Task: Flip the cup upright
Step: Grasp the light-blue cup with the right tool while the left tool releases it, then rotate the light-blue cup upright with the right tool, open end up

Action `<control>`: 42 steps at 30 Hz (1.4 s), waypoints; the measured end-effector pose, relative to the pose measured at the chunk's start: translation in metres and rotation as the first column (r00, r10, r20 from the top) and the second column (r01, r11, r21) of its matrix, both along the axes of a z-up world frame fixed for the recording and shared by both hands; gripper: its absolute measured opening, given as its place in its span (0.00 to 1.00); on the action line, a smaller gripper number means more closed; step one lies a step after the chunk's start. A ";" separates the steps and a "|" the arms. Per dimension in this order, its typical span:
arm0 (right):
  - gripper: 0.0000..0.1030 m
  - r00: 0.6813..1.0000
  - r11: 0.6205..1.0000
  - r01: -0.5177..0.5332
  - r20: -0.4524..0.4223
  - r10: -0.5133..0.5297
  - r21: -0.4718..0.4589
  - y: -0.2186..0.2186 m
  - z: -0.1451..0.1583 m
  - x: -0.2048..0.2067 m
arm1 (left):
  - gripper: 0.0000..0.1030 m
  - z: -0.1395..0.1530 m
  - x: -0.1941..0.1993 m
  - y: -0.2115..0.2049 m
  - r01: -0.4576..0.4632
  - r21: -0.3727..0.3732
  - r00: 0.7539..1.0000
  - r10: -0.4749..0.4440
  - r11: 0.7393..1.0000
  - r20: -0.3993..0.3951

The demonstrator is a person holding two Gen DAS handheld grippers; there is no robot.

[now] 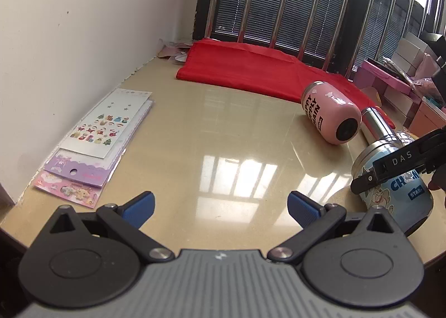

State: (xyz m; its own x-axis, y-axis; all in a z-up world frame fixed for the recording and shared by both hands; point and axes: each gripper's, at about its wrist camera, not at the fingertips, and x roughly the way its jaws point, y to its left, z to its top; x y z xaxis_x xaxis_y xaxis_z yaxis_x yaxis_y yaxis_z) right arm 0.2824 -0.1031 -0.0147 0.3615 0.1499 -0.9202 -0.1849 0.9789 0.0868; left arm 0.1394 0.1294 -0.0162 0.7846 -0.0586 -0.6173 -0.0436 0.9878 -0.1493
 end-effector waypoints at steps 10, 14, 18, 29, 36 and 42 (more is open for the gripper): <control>0.83 0.980 0.993 0.012 0.195 -0.035 0.118 -0.019 0.015 -0.023 | 1.00 0.003 0.003 -0.001 0.002 -0.005 1.000 -0.002 1.000 0.002; 0.82 0.937 0.984 0.009 0.341 -0.069 0.175 -0.037 0.024 -0.044 | 1.00 0.006 0.006 -0.007 0.009 -0.016 1.000 -0.009 1.000 0.003; 0.81 0.880 0.978 -0.012 0.466 -0.087 0.206 -0.048 0.024 -0.064 | 1.00 0.009 0.008 -0.018 0.026 -0.016 1.000 -0.026 1.000 0.005; 0.81 0.690 0.992 -0.098 0.723 0.010 0.080 -0.042 -0.002 -0.115 | 1.00 0.015 0.009 -0.039 0.047 -0.044 0.999 -0.047 0.998 0.012; 0.81 0.711 0.990 -0.140 0.696 0.105 -0.006 -0.028 0.005 -0.111 | 1.00 0.019 0.007 -0.047 0.052 -0.034 0.998 -0.051 0.998 0.026; 0.81 0.727 0.991 -0.130 0.682 0.086 0.014 -0.024 0.004 -0.096 | 1.00 0.019 0.003 -0.046 0.048 -0.037 0.998 -0.046 0.998 0.051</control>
State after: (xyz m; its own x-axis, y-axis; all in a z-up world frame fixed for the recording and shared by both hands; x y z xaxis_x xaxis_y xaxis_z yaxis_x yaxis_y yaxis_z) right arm 0.1869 -0.1272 -0.0108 0.8640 0.2707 -0.4246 -0.3206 0.9460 -0.0491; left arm 0.1427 0.0832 0.0024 0.8104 -0.1190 -0.5737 0.0115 0.9822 -0.1875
